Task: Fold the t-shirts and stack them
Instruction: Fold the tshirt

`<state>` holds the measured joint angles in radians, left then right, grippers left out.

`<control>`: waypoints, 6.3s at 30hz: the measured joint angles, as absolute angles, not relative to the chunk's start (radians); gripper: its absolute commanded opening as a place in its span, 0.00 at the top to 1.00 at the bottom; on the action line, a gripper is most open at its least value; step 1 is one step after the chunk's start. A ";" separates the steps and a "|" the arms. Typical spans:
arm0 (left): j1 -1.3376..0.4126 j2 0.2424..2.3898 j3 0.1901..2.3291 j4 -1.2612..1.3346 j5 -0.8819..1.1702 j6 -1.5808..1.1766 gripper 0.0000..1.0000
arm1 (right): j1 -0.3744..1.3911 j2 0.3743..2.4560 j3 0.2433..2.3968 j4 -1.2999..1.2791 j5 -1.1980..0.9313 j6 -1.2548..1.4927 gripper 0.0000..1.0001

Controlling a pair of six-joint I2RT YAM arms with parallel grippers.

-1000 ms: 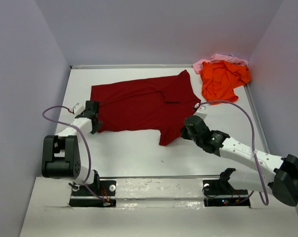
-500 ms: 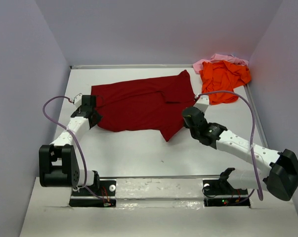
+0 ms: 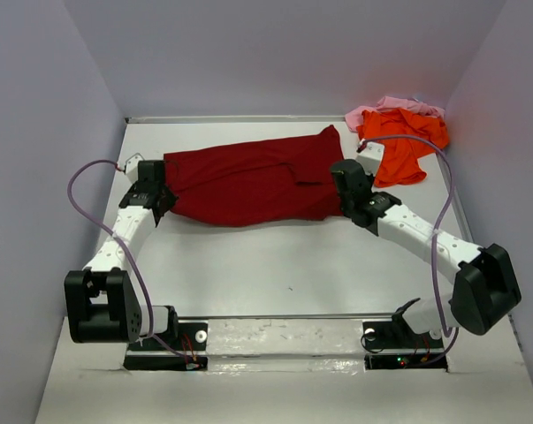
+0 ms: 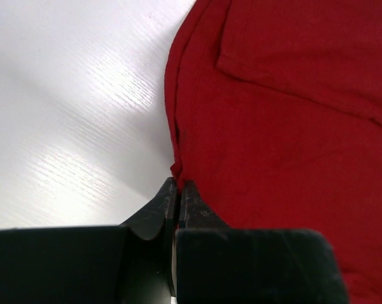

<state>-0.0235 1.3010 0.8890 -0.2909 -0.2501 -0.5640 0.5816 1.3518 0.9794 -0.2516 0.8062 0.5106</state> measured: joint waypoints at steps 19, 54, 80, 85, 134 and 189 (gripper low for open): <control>0.013 1.410 1.066 -0.275 -0.250 -0.612 1.00 | 0.466 1.633 1.272 -0.147 0.894 0.330 1.00; 0.022 1.968 1.465 -0.287 -0.195 -0.614 0.30 | 0.386 2.193 1.727 -0.077 0.830 0.134 0.23; -0.110 1.586 1.317 -0.162 0.111 -0.543 0.23 | 0.417 2.107 1.555 -0.185 0.360 0.160 0.34; -0.105 1.584 1.315 -0.149 0.156 -0.545 0.23 | 0.427 2.148 1.572 -0.221 0.314 0.157 0.41; -0.211 1.760 1.207 -0.237 -0.281 -0.601 0.23 | 0.427 1.925 1.505 -0.283 0.263 0.215 0.22; -0.083 2.103 1.581 -0.308 -0.419 -0.537 0.23 | 0.427 1.925 1.488 -0.276 0.234 0.225 0.22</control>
<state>-0.0834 2.1033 1.5810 -0.3084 -0.4191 -0.5373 0.4271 1.9247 1.4883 -0.2760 0.2337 0.2253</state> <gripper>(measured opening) 0.767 0.782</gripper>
